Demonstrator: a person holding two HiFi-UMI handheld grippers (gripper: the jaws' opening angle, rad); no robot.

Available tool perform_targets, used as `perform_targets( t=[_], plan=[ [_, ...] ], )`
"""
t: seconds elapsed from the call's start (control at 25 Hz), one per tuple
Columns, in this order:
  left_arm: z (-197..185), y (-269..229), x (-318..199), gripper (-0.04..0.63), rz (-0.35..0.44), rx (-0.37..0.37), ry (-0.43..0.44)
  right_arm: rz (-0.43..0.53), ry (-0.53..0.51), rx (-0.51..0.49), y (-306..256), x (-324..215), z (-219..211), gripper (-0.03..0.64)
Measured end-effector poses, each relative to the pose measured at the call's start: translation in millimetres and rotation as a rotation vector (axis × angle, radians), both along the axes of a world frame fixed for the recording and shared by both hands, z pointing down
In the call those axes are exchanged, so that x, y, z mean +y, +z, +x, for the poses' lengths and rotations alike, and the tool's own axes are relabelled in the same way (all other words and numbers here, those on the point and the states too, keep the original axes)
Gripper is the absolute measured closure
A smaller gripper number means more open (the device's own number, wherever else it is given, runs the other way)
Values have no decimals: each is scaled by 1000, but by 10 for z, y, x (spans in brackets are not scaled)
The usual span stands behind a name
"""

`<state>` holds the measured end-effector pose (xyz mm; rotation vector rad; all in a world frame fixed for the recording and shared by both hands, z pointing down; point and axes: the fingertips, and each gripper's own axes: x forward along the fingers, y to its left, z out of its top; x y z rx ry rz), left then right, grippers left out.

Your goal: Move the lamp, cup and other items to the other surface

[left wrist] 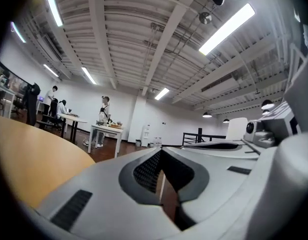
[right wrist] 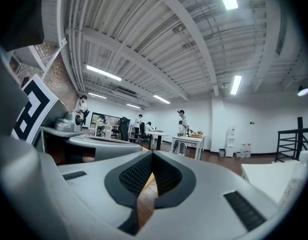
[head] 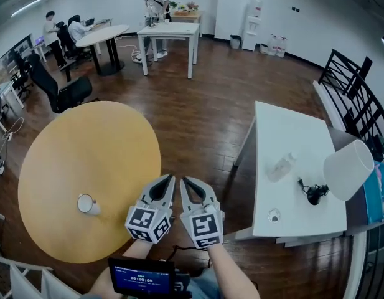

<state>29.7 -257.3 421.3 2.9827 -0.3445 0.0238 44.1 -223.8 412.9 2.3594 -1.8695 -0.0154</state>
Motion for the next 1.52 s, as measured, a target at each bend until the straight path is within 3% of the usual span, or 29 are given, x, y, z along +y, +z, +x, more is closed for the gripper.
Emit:
perform_targets(
  t=[0.4, 0.88, 1.08, 1.32, 1.44, 1.52],
  plan=[
    [937, -192, 799, 586, 28, 20, 118, 37, 104, 29, -185, 772, 912, 615],
    [1215, -243, 1115, 586, 47, 23, 151, 65, 121, 17, -206, 1068, 1152, 615],
    [1351, -259, 1321, 586, 55, 29, 169, 76, 180, 10, -214, 1295, 1306, 615],
    [1653, -205, 1741, 586, 74, 34, 233, 107, 308, -9, -180, 1769, 1720, 587],
    [1843, -163, 1984, 581, 69, 31, 268, 105, 364, -35, -120, 2053, 1974, 446],
    [1993, -130, 2139, 575, 63, 28, 291, 92, 395, -39, -72, 2230, 2142, 445]
  ],
)
